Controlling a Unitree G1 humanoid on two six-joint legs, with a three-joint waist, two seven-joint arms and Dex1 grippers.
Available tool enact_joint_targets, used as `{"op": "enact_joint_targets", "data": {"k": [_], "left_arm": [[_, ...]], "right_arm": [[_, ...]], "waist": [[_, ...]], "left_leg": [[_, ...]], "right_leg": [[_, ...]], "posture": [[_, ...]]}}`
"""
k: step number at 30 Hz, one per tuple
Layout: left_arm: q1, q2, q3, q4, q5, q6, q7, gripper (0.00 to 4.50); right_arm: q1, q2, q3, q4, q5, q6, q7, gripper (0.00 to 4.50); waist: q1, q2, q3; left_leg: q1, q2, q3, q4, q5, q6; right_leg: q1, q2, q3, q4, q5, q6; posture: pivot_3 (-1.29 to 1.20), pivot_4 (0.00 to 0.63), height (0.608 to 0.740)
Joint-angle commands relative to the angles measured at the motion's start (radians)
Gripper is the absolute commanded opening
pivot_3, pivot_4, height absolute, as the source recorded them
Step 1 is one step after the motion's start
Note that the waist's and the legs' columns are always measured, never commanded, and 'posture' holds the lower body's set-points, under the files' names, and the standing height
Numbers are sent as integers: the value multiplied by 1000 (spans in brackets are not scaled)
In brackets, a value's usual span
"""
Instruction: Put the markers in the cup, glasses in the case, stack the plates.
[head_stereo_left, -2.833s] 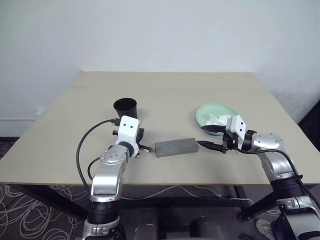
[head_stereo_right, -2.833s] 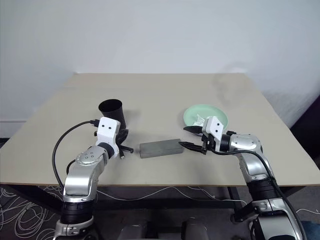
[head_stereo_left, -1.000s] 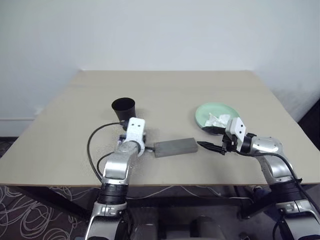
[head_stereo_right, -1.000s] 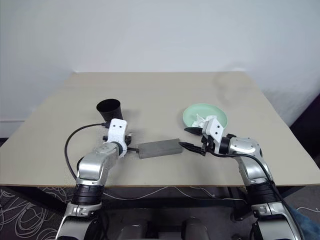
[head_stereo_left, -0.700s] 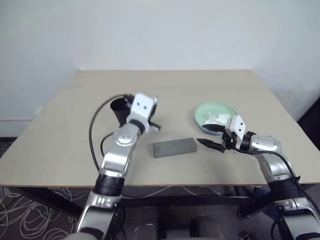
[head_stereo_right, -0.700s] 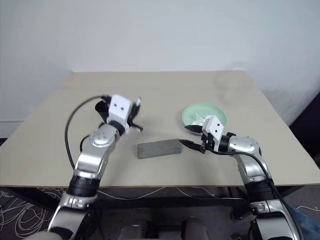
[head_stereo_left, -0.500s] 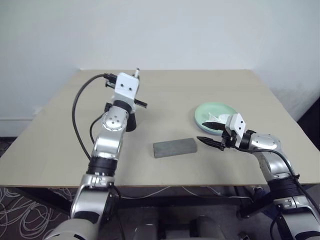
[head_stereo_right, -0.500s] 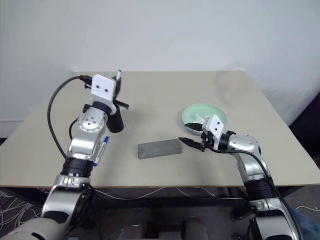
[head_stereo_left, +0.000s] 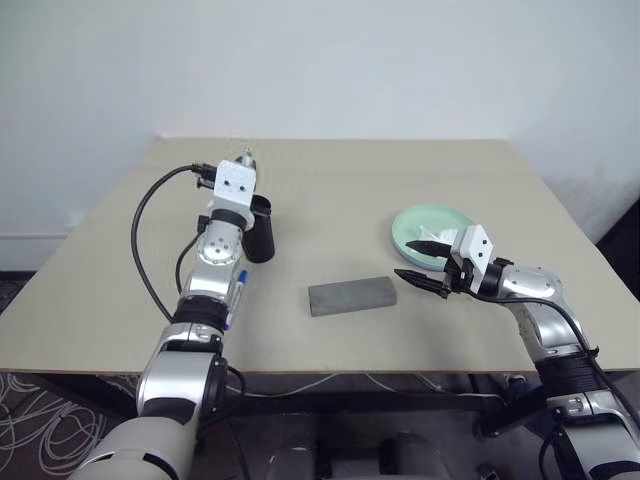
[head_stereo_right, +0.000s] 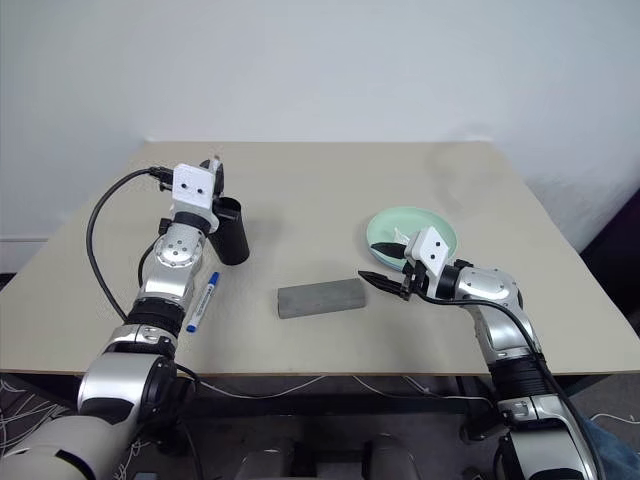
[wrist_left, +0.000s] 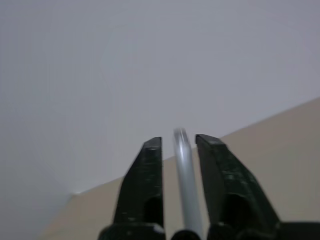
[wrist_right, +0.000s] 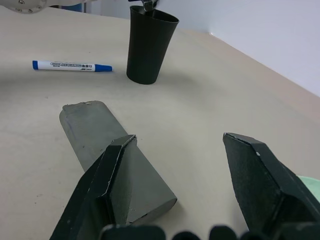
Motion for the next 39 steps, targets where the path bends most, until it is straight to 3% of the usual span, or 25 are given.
{"op": "enact_joint_targets", "data": {"k": [1,7,12,16,19,24,31,39], "left_arm": [[-39,5,19,-11,-22,-46,-6,2336],[-26,7,29,-33,-39,-33,-17,4355],[32,-8,44,-197,-143,62,-144,4355],[182,13,63,-538,-350,275,-348,4355],[294,66,75,-737,-485,451,-472,4355],[461,188,122,-902,-585,657,-561,4355],[578,283,141,-879,-474,805,-460,4355],[556,215,112,-876,-429,1036,-323,4355]], "right_arm": [[-17,-5,-22,-28,8,-15,-8,2999],[-26,-2,-18,-22,8,-14,-7,2999],[-29,0,-15,-20,7,-15,-6,2999],[-31,2,-14,-16,6,-17,-5,2999],[-36,3,-12,-7,5,-21,-2,2999],[-51,9,-6,11,3,-28,3,2999],[-55,14,0,26,3,-38,11,2999],[-62,16,4,34,4,-42,14,2999]], "waist": [[0,0,0],[0,0,0],[0,0,0],[-4,0,0],[-6,0,0],[-7,0,0],[2,0,0],[0,0,0]], "left_leg": [[0,0,0,0,0,0],[0,0,0,0,0,0],[0,0,0,0,0,0],[0,1,0,0,0,0],[0,2,1,0,0,0],[2,2,0,1,1,-1],[2,3,-1,0,0,0],[1,3,1,-4,3,-5]], "right_leg": [[0,0,0,0,0,0],[0,0,0,0,0,0],[1,0,0,0,0,0],[0,0,0,0,0,0],[0,1,0,1,0,0],[1,1,0,3,0,0],[-1,-1,-2,3,0,-2],[-5,-1,0,2,1,-3]], "posture": [[0,0,740],[0,0,740],[0,0,740],[0,0,740],[0,0,740],[0,0,740],[0,0,740],[0,0,740]]}}
